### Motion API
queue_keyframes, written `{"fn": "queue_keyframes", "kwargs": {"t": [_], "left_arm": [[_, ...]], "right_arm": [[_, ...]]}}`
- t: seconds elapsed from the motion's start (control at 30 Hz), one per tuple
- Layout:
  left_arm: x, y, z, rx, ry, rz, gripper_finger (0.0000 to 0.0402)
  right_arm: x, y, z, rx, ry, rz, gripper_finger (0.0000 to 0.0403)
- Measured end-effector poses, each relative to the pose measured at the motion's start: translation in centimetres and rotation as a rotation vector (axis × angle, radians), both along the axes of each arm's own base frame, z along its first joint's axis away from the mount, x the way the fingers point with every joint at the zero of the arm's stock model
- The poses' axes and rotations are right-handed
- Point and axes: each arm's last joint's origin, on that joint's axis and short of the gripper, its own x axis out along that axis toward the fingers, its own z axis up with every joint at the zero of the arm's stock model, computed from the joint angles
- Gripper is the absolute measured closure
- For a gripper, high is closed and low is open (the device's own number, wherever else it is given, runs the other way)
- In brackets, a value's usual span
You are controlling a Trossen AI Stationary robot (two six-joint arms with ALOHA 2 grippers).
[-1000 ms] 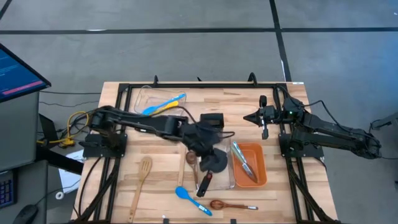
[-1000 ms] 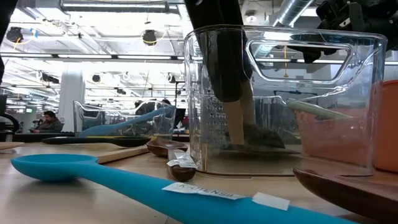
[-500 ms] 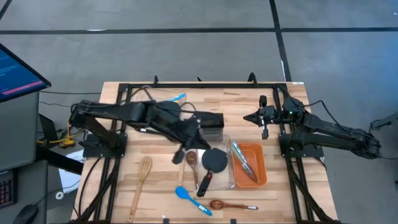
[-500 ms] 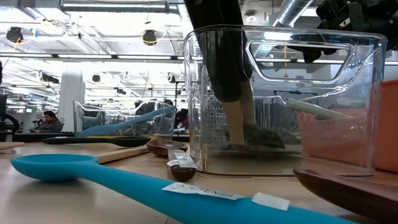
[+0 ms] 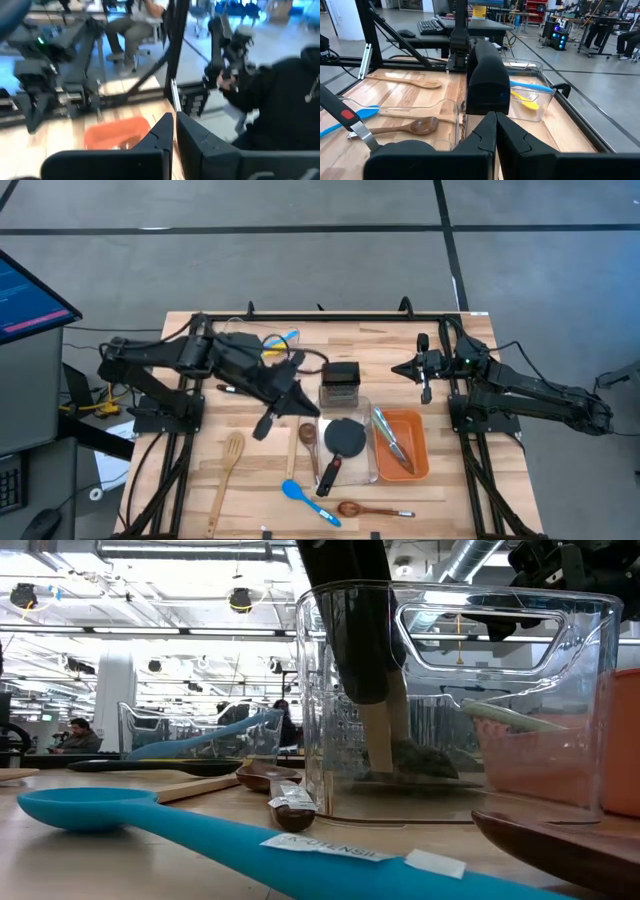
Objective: Pick & Place Kitchen Items
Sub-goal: Put the black ladle into the top transparent bin
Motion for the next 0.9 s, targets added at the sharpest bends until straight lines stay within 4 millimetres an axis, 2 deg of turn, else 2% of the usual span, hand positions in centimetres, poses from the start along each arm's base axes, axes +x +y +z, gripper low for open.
{"fn": "queue_keyframes", "kwargs": {"t": [0.1,0.23,0.4,0.47,0.7,0.9], "left_arm": [[0.0,-0.7,-1.6,0.022,0.082,-0.023,0.0395],[-0.2,-1.2,-5.2,0.143,0.157,-0.039,0.0399],[-1.5,0.9,-8.4,0.128,0.256,0.149,0.0399],[-2.4,2.0,-9.4,0.125,0.287,0.19,0.0399],[-7.3,4.7,-10.7,0.115,0.245,0.263,0.0399],[-11.5,5.6,-11.9,0.109,0.182,0.293,0.0399]], "right_arm": [[0.0,0.0,0.0,0.0,0.0,0.0,0.0402],[0.0,0.0,0.0,0.0,0.0,0.0,0.0402],[0.0,0.0,0.0,-0.001,-0.003,0.0,0.0402],[0.0,0.0,0.0,-0.001,-0.004,-0.001,0.0402],[0.0,0.0,0.1,-0.002,-0.005,-0.003,0.0402],[0.0,0.0,0.1,0.001,-0.004,-0.003,0.0402]]}}
